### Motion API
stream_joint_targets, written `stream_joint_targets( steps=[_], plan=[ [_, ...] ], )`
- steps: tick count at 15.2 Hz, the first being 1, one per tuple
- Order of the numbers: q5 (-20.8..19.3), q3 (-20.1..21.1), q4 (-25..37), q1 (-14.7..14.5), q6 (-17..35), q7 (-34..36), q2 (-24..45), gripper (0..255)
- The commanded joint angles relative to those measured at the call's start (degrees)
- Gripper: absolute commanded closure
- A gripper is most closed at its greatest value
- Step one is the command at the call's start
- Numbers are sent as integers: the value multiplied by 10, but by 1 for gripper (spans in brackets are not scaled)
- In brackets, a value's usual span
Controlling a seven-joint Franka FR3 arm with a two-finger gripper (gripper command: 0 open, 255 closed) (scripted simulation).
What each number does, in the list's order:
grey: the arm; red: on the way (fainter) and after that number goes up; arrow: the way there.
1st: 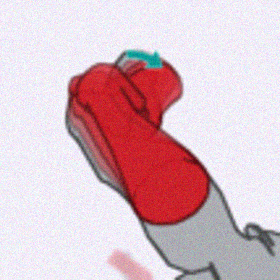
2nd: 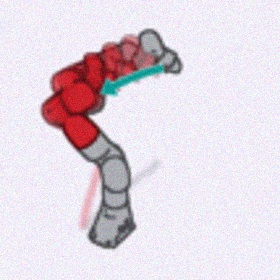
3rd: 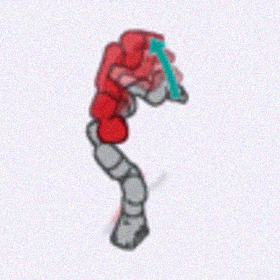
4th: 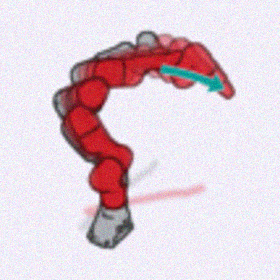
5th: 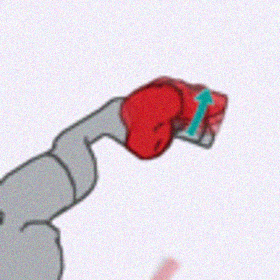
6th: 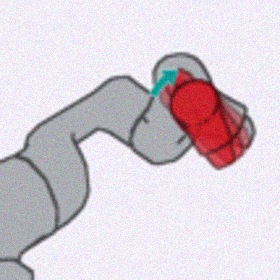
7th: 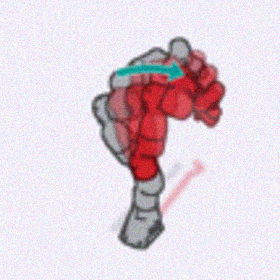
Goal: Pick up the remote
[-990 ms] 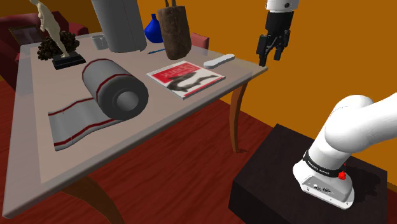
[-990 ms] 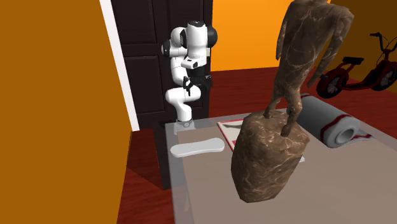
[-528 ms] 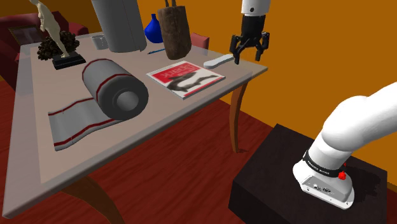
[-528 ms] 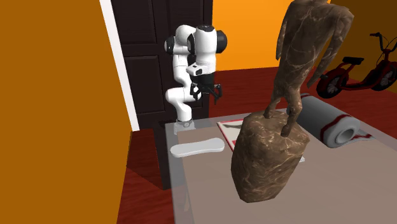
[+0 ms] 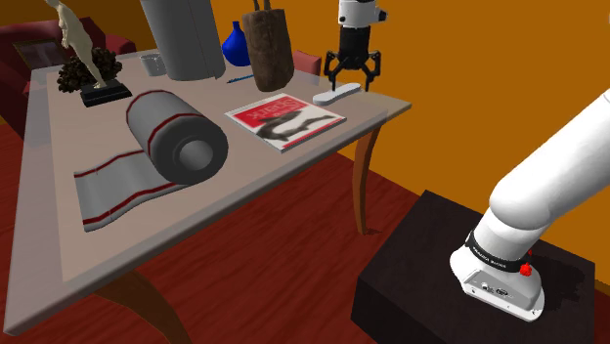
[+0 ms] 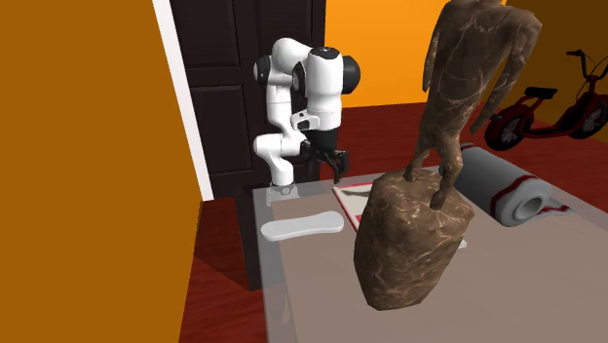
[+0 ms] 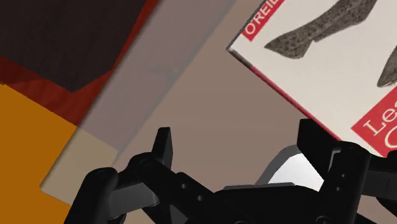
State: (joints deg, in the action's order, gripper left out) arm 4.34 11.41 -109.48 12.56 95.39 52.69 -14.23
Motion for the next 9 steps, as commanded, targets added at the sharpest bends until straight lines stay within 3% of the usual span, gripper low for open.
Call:
stream_joint_targets(
  steps=[1,9],
  plan=[
    [-8,2,34,13,7,58,39,0],
    [-43,-13,180,44,10,264,184,0]
  ],
)
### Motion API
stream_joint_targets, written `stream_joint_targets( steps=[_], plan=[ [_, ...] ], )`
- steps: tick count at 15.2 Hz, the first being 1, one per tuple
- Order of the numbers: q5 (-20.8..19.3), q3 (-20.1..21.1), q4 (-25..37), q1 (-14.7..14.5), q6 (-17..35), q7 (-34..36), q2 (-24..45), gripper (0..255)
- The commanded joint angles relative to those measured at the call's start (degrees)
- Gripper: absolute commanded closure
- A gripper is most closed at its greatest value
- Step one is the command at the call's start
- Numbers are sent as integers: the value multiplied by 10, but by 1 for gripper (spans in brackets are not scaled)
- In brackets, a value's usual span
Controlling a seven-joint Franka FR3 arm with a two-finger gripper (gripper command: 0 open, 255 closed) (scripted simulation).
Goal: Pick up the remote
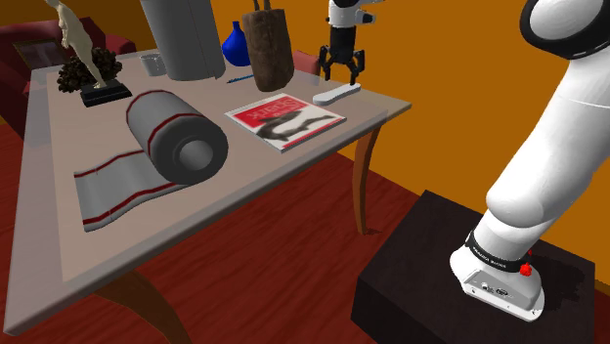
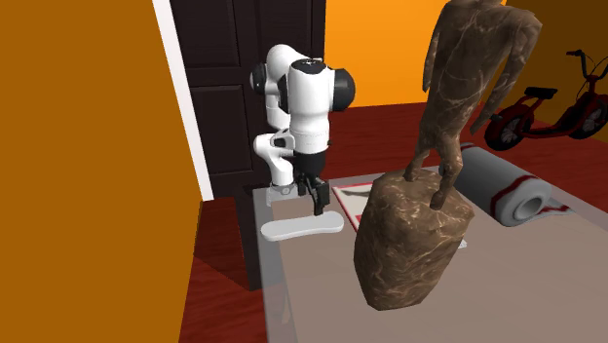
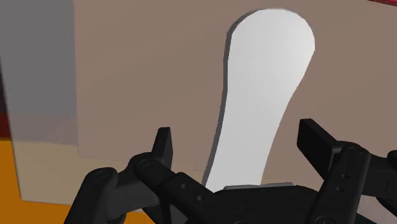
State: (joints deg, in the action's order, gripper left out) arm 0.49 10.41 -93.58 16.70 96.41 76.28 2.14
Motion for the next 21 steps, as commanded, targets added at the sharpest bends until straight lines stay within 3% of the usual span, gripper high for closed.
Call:
stream_joint_targets(
  steps=[1,11,12,21],
  plan=[
    [-8,-8,39,6,-2,52,36,0],
    [-9,-11,-17,8,57,63,39,0],
    [-9,-11,-18,8,58,63,38,255],
    [-9,-11,-17,8,57,63,39,255]
  ],
)
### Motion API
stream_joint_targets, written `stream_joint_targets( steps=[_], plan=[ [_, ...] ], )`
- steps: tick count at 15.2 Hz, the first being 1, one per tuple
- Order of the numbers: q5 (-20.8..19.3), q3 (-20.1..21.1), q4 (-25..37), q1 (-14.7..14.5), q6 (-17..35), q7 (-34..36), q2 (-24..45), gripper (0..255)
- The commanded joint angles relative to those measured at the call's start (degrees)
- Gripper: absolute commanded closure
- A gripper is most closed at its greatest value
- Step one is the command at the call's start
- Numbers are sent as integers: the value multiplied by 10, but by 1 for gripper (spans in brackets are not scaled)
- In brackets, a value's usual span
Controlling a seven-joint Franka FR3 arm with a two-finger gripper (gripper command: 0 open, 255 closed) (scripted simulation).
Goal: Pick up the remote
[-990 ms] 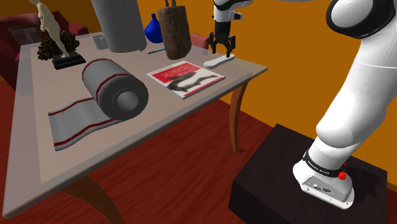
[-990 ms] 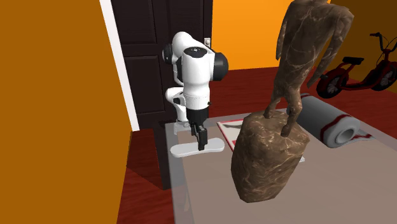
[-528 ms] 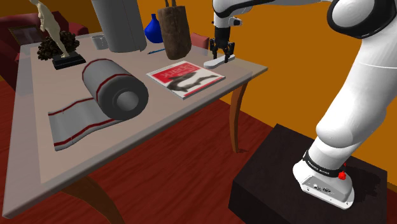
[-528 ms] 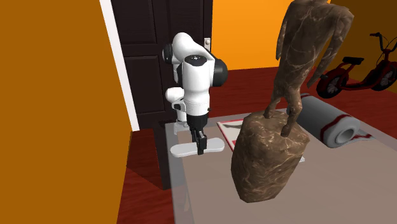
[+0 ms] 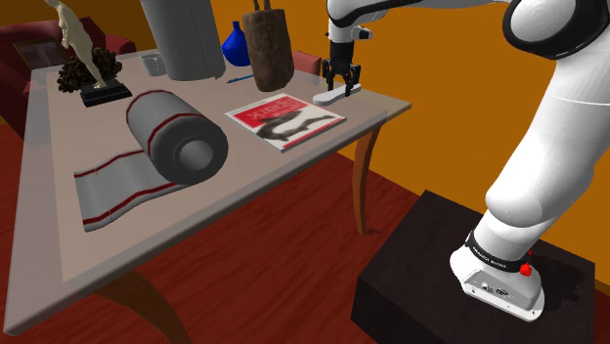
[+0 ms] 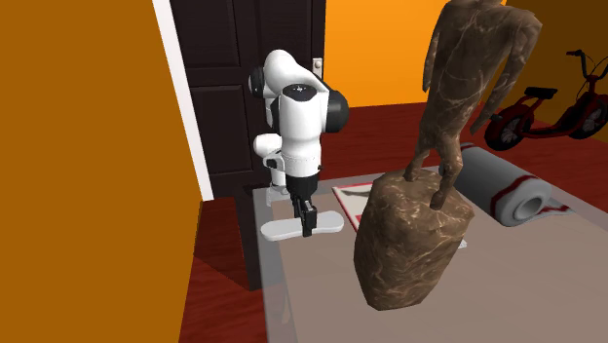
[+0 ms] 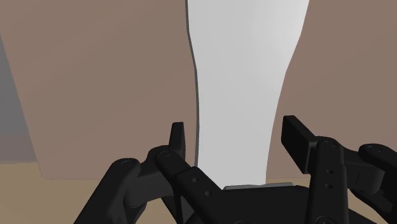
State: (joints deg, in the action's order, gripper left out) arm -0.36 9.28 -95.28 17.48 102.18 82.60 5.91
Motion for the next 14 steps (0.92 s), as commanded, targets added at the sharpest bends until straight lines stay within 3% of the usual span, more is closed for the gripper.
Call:
stream_joint_targets(
  steps=[1,14],
  plan=[
    [0,0,8,0,-8,0,2,255],
    [-3,1,131,-2,-114,2,19,255]
  ],
)
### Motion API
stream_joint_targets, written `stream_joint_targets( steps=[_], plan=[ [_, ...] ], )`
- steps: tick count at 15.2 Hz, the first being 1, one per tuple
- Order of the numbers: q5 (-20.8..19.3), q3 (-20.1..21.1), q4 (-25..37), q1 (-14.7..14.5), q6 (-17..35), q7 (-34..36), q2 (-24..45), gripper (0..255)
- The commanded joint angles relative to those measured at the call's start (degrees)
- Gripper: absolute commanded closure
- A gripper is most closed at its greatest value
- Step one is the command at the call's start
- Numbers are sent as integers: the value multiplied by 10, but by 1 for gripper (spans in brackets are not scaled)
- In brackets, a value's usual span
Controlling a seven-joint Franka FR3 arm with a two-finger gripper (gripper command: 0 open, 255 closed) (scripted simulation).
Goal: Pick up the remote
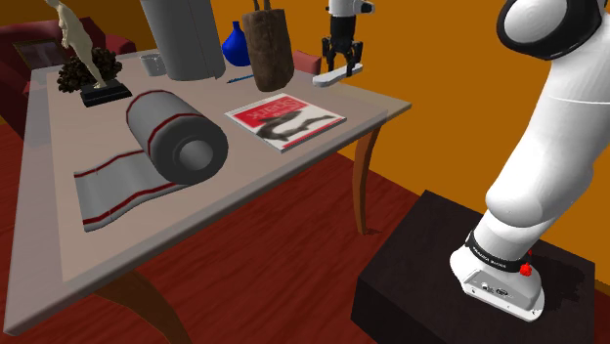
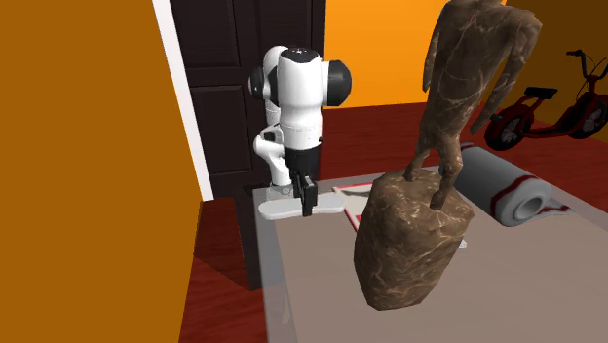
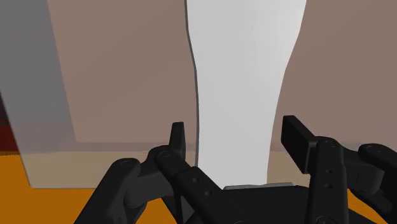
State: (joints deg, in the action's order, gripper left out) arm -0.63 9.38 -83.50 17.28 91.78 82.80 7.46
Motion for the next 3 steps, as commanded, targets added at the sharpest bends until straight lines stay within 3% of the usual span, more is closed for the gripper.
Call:
stream_joint_targets(
  steps=[1,3],
  plan=[
    [-1,0,24,-1,-19,1,6,255],
    [-1,0,26,-1,-20,1,6,255]
  ],
)
